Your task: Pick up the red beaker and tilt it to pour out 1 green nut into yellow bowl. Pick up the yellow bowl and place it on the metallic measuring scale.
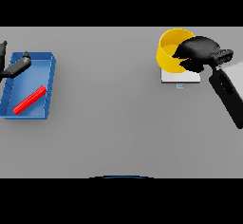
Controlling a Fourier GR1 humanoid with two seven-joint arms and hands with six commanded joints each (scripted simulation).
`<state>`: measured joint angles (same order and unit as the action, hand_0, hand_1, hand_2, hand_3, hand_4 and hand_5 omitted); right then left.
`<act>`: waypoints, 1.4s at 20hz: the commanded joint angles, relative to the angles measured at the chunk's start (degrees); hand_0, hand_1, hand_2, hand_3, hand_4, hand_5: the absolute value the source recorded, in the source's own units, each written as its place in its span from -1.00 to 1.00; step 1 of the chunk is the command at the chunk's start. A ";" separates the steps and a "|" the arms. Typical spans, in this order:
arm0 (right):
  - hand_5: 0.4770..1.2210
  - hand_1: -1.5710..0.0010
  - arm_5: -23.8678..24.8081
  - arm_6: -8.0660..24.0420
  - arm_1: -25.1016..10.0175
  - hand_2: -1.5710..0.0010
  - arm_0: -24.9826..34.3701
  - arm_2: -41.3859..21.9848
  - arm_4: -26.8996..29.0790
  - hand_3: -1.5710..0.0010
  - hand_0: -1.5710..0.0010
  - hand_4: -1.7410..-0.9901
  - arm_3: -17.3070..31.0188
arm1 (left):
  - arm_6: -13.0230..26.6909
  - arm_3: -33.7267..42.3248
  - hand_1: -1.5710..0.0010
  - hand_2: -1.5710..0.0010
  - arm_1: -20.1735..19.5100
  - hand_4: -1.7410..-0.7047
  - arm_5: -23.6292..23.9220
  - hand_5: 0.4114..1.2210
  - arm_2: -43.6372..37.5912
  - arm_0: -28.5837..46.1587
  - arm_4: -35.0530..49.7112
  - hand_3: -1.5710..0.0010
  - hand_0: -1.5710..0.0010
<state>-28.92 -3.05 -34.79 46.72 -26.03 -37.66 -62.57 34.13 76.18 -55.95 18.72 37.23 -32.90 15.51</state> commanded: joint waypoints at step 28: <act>-0.14 0.64 8.58 -5.21 6.84 0.43 6.01 -1.48 -0.82 0.27 0.59 -0.08 28.53 | -0.08 -2.46 1.00 1.00 1.83 0.80 -0.65 -0.19 0.39 -1.89 -0.58 1.00 1.00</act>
<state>-20.32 -8.25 -27.91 52.74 -27.51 -38.47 -34.05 34.02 73.72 -54.11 18.07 37.62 -34.81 14.93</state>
